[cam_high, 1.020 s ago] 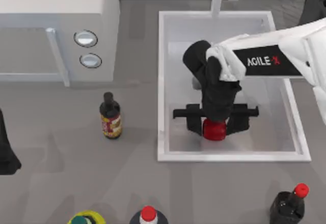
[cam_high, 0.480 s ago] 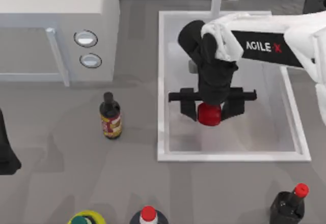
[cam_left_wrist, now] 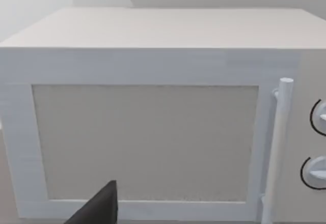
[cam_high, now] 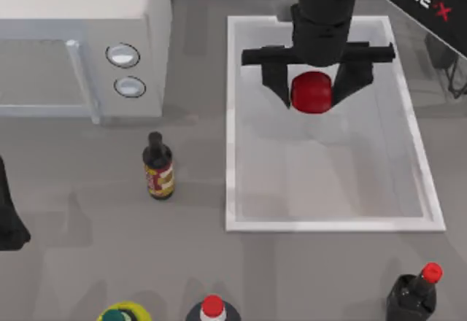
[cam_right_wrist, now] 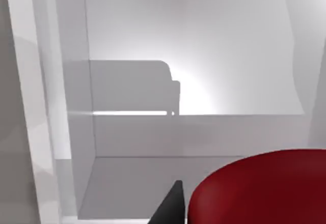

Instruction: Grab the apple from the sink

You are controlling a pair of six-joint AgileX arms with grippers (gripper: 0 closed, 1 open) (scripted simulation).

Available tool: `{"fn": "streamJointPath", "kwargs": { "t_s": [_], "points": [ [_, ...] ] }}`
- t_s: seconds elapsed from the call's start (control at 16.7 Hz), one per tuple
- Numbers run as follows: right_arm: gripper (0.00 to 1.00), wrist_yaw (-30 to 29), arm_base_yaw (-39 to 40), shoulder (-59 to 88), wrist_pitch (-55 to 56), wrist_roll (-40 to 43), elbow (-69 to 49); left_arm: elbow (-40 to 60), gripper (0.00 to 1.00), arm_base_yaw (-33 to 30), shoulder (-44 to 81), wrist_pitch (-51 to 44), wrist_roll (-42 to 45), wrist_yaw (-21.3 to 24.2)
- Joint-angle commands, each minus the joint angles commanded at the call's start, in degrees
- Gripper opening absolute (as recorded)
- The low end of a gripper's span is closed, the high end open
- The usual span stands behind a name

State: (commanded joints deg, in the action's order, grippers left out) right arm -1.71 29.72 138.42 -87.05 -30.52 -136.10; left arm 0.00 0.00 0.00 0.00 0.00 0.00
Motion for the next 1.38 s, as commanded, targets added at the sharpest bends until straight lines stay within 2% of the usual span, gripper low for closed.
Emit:
{"fn": "streamJointPath", "kwargs": {
  "t_s": [0.3, 0.72, 0.9, 1.2, 1.38],
  "points": [
    [0.00, 0.0, -0.3, -2.1, -10.1, 0.3, -9.8, 0.0, 1.00, 0.0, 0.0, 0.0, 0.0, 0.0],
    [0.00, 0.1, -1.9, -3.6, -9.2, 2.1, -7.7, 0.0, 1.00, 0.0, 0.0, 0.0, 0.0, 0.0],
    [0.00, 0.4, -7.8, -8.4, -6.2, 7.9, -0.1, 0.0, 1.00, 0.0, 0.0, 0.0, 0.0, 0.0],
    [0.00, 1.1, -21.6, -19.3, 0.7, 21.6, 21.2, 0.0, 1.00, 0.0, 0.0, 0.0, 0.0, 0.0],
    [0.00, 1.5, -28.7, -24.7, 4.1, 28.6, 30.1, 0.0, 1.00, 0.0, 0.0, 0.0, 0.0, 0.0]
  ]
}}
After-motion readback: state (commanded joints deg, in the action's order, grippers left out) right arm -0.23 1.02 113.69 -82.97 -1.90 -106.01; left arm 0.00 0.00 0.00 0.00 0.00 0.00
